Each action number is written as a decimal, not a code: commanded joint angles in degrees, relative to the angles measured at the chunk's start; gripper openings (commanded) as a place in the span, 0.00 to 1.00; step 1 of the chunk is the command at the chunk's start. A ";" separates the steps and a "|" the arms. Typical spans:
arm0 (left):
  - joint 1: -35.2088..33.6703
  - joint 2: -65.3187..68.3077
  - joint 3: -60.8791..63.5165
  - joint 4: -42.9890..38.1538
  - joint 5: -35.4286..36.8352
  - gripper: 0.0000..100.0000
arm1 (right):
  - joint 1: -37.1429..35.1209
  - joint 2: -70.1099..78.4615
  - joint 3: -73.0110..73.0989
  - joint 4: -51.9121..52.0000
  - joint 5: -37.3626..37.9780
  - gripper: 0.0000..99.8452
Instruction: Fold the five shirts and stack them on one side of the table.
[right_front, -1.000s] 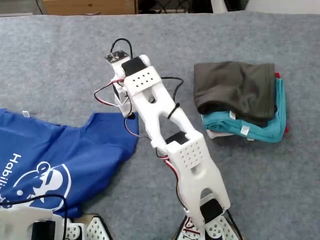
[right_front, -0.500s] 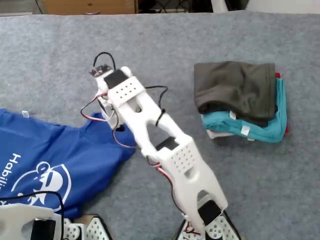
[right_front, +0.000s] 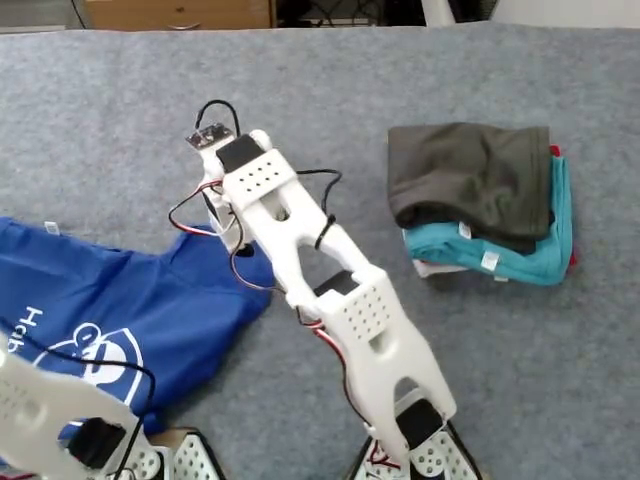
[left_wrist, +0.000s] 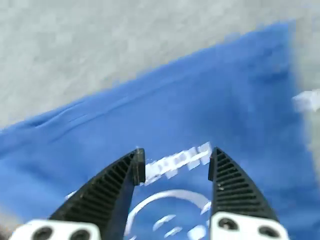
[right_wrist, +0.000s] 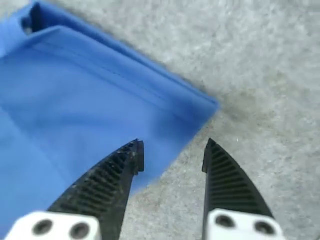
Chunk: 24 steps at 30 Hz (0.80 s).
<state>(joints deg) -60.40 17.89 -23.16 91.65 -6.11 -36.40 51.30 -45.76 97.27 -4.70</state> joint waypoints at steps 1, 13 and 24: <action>5.58 1.58 -1.63 -6.51 9.58 0.23 | 1.23 1.01 -3.03 -1.76 0.18 0.19; 13.93 15.82 -9.71 -14.77 33.23 0.23 | 2.11 2.86 -3.03 -2.90 2.90 0.19; 13.67 27.60 -18.86 -15.91 36.66 0.22 | 2.11 2.95 -3.03 -2.99 2.99 0.19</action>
<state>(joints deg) -46.42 43.82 -37.41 76.44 29.93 -35.34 54.55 -45.76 95.08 -2.15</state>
